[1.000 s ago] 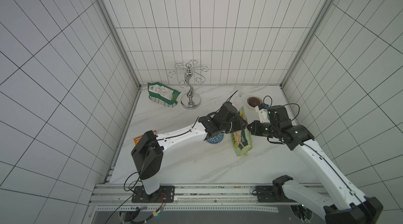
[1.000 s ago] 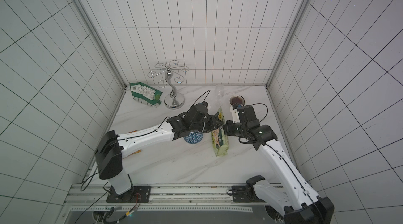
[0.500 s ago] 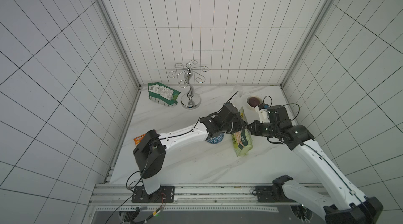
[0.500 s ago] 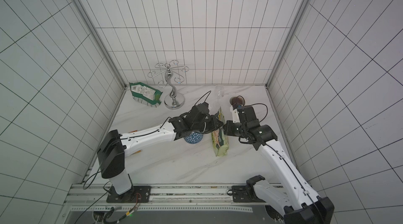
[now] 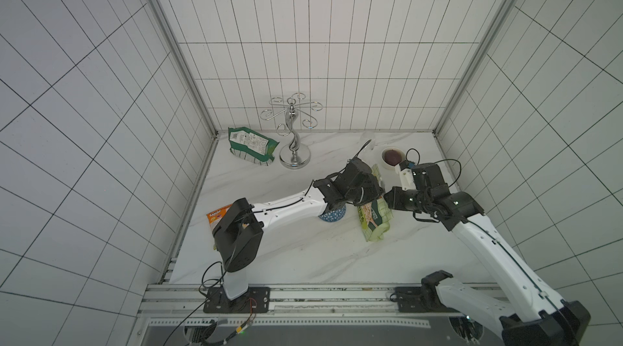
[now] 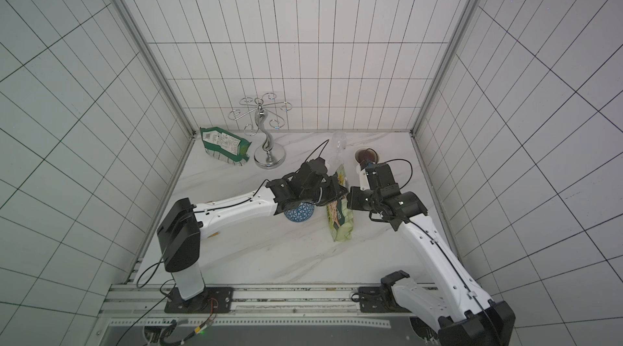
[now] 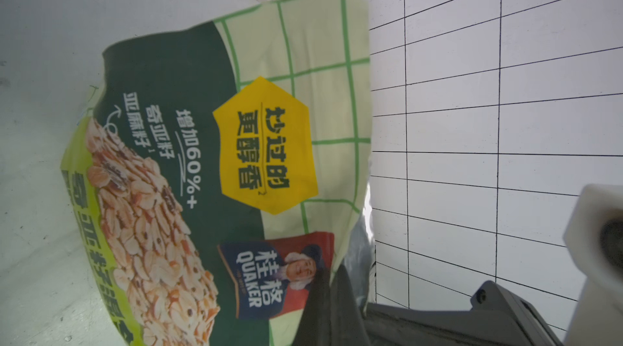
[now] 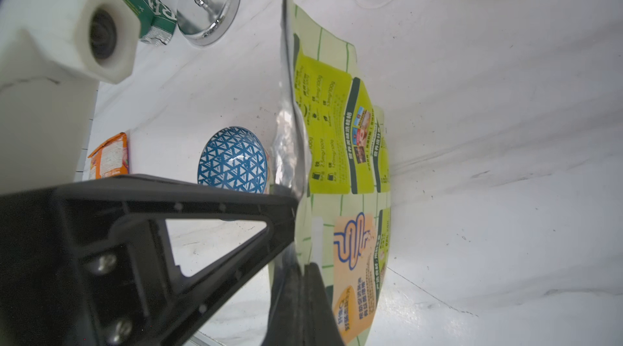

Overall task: Pour the oats into the breakfast bowl
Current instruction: Open the oats bag at the center of the board.

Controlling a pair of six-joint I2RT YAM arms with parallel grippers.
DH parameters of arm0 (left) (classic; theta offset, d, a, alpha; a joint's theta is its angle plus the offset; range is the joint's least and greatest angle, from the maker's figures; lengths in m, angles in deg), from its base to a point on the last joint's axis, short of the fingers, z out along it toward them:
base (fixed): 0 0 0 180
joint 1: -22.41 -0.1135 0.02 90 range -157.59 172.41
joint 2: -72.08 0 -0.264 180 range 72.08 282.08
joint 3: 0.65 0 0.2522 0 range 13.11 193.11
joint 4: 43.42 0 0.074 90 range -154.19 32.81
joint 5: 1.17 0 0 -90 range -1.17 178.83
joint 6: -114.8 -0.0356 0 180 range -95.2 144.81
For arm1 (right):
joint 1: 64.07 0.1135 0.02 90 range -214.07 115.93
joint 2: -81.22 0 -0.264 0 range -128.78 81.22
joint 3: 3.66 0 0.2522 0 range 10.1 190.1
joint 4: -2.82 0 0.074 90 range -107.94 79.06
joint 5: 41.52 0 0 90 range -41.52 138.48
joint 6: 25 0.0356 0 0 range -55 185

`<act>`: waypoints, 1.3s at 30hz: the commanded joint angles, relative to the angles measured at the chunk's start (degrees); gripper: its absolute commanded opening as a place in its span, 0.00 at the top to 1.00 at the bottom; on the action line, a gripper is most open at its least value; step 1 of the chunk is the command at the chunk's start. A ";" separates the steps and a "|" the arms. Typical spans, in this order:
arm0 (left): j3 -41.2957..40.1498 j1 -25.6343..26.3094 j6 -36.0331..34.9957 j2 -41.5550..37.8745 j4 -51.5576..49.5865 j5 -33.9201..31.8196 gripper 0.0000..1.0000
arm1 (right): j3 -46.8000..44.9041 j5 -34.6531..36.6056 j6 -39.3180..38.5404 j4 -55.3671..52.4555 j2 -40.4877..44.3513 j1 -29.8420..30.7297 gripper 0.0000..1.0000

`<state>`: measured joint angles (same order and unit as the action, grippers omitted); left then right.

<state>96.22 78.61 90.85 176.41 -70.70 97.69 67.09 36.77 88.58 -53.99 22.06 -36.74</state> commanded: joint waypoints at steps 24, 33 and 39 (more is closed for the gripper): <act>-10.59 -1.81 3.13 -9.86 12.90 1.44 1.00 | 3.61 15.18 -2.04 -3.06 -1.23 3.10 1.00; -7.63 -1.93 2.67 -7.58 11.48 6.80 1.00 | 5.60 4.74 -0.81 -4.04 -4.21 2.97 0.75; -7.16 -1.98 2.37 -7.75 10.87 6.81 1.00 | 5.31 6.38 -1.00 -4.07 -6.16 3.03 0.66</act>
<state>85.88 76.51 94.19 169.27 -61.92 102.43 72.56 43.11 87.66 -57.92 16.88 -33.38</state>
